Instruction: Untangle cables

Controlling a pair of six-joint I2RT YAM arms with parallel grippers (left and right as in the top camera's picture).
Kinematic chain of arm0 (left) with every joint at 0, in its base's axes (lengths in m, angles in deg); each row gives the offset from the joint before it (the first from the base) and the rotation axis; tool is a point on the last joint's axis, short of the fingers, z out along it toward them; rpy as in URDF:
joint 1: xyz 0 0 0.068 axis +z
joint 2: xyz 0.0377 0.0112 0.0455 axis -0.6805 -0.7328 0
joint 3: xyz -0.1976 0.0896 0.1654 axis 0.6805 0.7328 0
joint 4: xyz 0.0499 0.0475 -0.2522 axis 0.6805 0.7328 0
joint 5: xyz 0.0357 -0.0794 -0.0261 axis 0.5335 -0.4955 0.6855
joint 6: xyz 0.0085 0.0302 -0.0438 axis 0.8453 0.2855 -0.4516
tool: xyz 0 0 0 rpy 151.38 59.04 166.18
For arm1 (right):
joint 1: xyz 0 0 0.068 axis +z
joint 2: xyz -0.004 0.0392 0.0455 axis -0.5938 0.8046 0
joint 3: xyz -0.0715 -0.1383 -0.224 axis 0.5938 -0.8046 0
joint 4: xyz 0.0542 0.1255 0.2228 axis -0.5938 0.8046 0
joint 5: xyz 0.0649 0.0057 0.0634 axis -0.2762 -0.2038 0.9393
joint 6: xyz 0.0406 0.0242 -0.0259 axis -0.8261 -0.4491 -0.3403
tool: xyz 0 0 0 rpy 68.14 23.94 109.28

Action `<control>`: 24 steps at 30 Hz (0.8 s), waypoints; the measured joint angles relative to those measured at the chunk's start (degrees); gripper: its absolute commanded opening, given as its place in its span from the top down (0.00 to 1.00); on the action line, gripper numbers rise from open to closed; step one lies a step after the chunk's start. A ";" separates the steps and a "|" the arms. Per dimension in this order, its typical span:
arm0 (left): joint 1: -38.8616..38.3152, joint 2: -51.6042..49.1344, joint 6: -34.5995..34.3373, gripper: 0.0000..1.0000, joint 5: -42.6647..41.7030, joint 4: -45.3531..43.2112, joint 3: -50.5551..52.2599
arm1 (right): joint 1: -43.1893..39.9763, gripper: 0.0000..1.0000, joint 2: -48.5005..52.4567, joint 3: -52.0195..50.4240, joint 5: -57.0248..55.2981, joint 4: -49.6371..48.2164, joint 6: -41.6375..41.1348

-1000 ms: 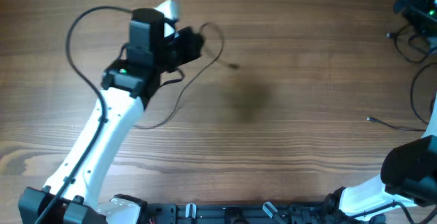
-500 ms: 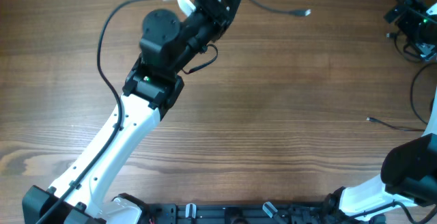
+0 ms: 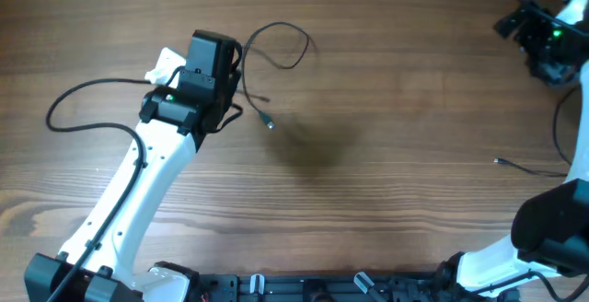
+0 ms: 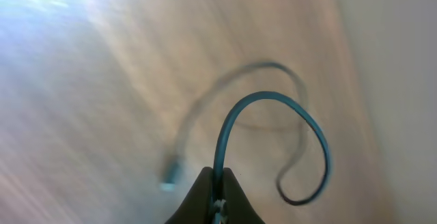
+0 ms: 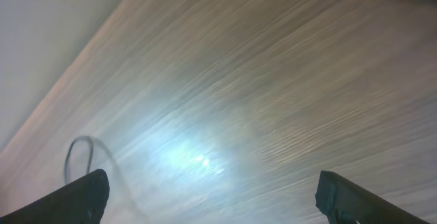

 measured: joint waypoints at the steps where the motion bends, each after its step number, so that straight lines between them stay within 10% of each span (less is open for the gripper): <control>1: 0.28 0.00 -0.02 0.94 0.68 1.51 0.02 | 0.92 0.00 0.00 -0.50 0.37 -0.07 0.09; 10: 0.55 -1.86 -0.04 0.85 7.72 6.12 0.00 | 15.28 0.00 0.00 -9.42 2.21 -7.82 0.63; 14: 0.52 -5.25 0.24 0.60 8.83 6.19 0.00 | 22.69 0.00 0.11 -14.93 2.58 -14.75 0.57; 18: 0.66 -7.45 0.44 0.10 9.20 5.84 0.00 | 27.78 0.00 0.13 -17.86 2.56 -18.58 -0.46; 24: 3.19 -7.15 8.00 0.00 6.49 0.66 0.00 | 35.30 0.00 0.13 -19.56 2.45 -25.14 0.22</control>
